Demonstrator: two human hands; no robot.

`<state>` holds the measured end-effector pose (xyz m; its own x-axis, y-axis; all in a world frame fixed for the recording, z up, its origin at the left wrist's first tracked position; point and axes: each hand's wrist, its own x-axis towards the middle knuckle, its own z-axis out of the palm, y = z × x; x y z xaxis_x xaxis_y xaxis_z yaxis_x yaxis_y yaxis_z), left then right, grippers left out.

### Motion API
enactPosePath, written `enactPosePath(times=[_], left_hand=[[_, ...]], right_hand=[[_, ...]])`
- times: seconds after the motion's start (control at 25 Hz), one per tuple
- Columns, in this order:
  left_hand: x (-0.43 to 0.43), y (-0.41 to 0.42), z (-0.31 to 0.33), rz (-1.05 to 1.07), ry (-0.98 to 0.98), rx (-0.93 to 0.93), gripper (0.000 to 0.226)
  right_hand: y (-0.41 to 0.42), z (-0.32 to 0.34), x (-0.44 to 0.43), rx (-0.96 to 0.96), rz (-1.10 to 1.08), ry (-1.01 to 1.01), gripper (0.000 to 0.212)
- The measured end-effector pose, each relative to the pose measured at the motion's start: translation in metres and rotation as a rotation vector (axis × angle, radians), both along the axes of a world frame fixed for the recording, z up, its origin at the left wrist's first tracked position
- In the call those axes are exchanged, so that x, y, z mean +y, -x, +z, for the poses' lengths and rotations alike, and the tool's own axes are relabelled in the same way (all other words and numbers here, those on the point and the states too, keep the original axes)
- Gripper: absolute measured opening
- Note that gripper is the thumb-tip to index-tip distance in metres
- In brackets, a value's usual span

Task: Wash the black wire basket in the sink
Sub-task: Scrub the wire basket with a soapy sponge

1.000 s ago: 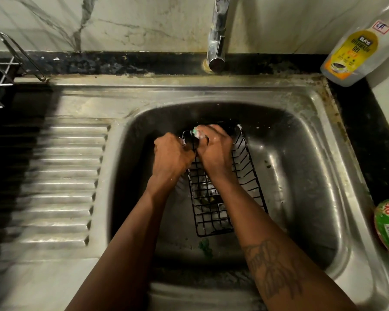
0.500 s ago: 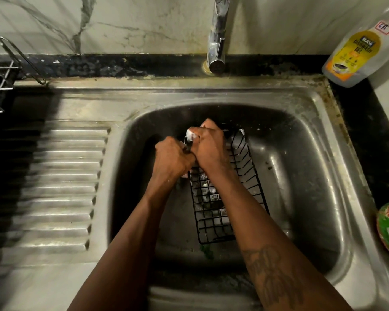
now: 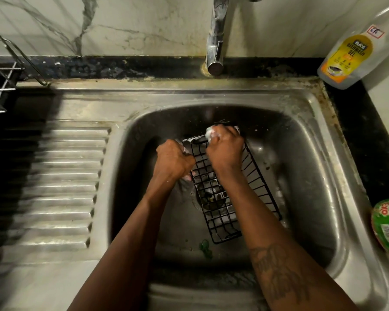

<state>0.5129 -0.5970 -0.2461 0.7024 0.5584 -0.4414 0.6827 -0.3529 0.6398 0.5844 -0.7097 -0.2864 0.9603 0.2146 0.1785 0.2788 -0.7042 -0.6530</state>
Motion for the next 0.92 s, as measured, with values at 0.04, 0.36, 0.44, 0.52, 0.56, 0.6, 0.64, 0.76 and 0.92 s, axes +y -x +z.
enactPosePath(times=[0.04,0.36,0.44,0.52,0.56,0.6,0.64,0.76,0.92], left_hand=[[0.0,0.0,0.001,0.008,0.034,-0.006,0.011],[0.003,-0.001,-0.003,0.082,0.158,0.027,0.011],[0.003,-0.002,-0.002,0.115,0.224,0.037,0.012],[0.002,-0.002,-0.001,0.151,0.263,0.028,0.012],[0.001,-0.002,-0.001,0.164,0.274,0.02,0.013],[0.001,-0.002,0.0,0.168,0.274,0.016,0.013],[0.001,-0.002,0.0,0.169,0.267,0.012,0.013],[-0.001,-0.004,0.0,0.208,0.308,0.018,0.014],[-0.001,-0.006,-0.002,0.214,0.31,0.048,0.012]], right_hand=[[0.007,-0.002,0.007,-0.031,0.106,-0.048,0.018],[0.013,-0.041,0.006,0.521,-0.192,-0.418,0.012],[0.006,-0.042,0.017,0.851,-0.457,-0.544,0.015],[-0.001,-0.035,0.027,1.115,-0.553,-0.843,0.012],[-0.004,-0.03,0.03,1.173,-0.579,-1.043,0.012],[-0.004,-0.025,0.033,1.194,-0.588,-1.205,0.014],[-0.002,-0.021,0.034,1.178,-0.586,-1.292,0.017],[0.007,-0.019,0.032,1.055,-0.54,-1.203,0.027],[0.009,-0.033,0.034,0.906,-0.606,-0.942,0.031]])
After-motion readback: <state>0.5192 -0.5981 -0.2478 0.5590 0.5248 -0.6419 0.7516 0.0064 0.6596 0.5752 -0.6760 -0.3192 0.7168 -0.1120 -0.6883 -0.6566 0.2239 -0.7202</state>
